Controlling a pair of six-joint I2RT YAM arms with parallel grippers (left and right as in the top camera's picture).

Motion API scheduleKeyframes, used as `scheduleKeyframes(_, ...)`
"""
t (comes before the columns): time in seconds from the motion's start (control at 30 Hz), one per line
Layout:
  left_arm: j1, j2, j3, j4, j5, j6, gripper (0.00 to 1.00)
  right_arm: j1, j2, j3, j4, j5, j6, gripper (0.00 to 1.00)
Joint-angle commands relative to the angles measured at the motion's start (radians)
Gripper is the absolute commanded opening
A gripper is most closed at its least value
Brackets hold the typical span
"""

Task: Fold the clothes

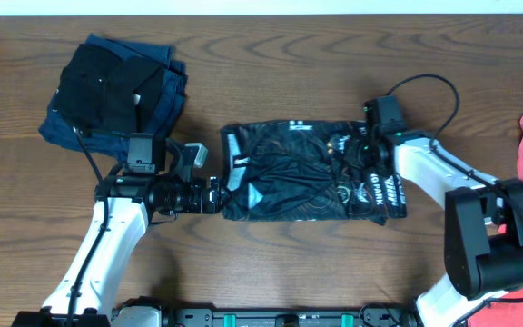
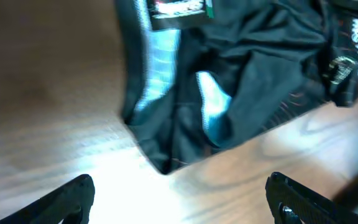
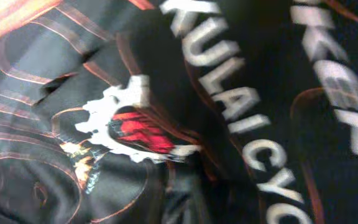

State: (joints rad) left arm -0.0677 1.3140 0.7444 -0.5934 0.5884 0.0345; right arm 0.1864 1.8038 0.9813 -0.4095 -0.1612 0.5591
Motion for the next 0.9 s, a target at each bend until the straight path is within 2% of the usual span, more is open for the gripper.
scheduleKeyframes(0.0,-0.002,0.036,-0.008,0.023,-0.044,0.006,0.9,-0.031,-0.042,-0.031,-0.029,-0.108,-0.212,0.26)
scheduleKeyframes(0.1,-0.002,0.077,-0.008,0.056,-0.043,-0.005,0.9,-0.045,-0.149,-0.031,-0.056,-0.202,-0.28,0.26)
scheduleKeyframes(0.2,-0.002,0.141,-0.008,0.113,-0.043,-0.013,0.9,-0.04,-0.226,-0.031,-0.087,-0.247,-0.28,0.11)
scheduleKeyframes(0.23,-0.002,0.174,-0.008,0.146,-0.043,-0.029,0.93,-0.034,-0.24,-0.031,-0.103,-0.251,-0.28,0.08)
scheduleKeyframes(0.37,-0.002,0.285,-0.008,0.276,-0.017,-0.085,0.95,-0.008,-0.233,-0.033,-0.182,-0.241,-0.255,0.02)
scheduleKeyframes(0.6,-0.002,0.431,-0.007,0.497,0.056,-0.181,0.96,0.033,-0.177,-0.035,-0.201,-0.209,-0.246,0.01)
scheduleKeyframes(0.87,-0.059,0.525,0.002,0.557,0.059,-0.261,0.96,0.062,-0.171,-0.035,-0.177,-0.207,-0.246,0.01)
